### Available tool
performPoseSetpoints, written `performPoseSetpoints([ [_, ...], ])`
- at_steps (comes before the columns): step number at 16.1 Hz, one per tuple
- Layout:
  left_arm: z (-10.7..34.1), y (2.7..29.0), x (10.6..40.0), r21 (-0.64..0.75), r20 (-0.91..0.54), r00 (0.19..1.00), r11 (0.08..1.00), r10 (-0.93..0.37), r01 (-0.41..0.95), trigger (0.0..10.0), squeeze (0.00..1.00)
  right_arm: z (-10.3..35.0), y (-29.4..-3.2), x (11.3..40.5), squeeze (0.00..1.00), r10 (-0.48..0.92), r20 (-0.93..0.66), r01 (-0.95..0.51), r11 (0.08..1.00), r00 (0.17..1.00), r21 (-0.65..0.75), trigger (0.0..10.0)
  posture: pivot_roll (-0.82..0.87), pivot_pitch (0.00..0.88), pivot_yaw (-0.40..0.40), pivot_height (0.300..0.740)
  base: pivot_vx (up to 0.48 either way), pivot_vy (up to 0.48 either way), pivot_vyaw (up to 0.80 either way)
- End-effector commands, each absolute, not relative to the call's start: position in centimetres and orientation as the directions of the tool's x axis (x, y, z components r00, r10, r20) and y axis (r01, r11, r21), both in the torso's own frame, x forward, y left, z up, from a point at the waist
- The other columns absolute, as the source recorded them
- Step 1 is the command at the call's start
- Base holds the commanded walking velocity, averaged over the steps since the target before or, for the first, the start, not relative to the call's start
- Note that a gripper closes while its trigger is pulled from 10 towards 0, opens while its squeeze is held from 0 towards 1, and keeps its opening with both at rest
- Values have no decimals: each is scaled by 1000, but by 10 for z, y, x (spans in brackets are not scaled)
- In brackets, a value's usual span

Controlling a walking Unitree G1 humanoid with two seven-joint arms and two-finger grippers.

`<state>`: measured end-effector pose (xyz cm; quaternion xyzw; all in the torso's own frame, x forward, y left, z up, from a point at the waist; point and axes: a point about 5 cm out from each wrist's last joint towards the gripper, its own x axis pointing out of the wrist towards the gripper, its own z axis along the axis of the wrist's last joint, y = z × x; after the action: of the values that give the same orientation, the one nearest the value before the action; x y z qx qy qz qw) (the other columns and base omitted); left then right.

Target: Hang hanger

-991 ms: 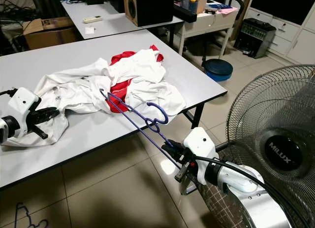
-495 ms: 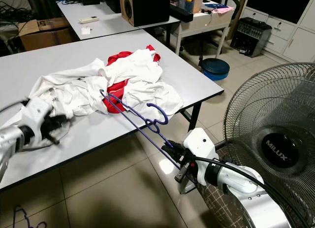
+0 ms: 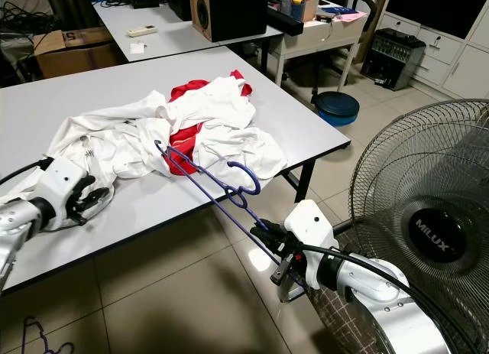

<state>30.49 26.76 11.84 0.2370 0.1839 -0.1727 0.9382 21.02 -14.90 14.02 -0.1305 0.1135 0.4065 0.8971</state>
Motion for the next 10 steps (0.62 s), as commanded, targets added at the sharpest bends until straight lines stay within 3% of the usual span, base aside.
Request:
performPoseSetpoints([
  [1, 118, 261, 307, 384, -430, 869, 821, -247, 423, 10000, 0, 140, -150, 210, 0, 697, -310, -757, 637, 646, -145, 10000, -58, 0, 28, 740, 0, 0, 0],
  [4, 109, 251, 303, 349, -434, 864, 837, -255, 422, 10000, 0, 140, -149, 210, 0, 697, -307, -755, 639, 648, -143, 10000, -61, 0, 29, 740, 0, 0, 0],
  [8, 103, 258, 306, 439, -427, 897, 840, -116, 318, 10000, 0, 140, -149, 210, 0, 697, -308, -756, 638, 648, -144, 10000, -62, 0, 27, 740, 0, 0, 0],
  [9, 104, 259, 307, 446, -414, 905, 846, -96, 293, 9608, 0, 140, -149, 210, 0, 698, -308, -757, 638, 646, -144, 10000, -63, 0, 28, 740, 0, 0, 0],
  [10, 105, 257, 308, 445, -399, 912, 850, -93, 282, 4196, 0, 140, -149, 210, 0, 698, -309, -758, 637, 646, -145, 10000, -65, 0, 28, 740, 0, 0, 0],
])
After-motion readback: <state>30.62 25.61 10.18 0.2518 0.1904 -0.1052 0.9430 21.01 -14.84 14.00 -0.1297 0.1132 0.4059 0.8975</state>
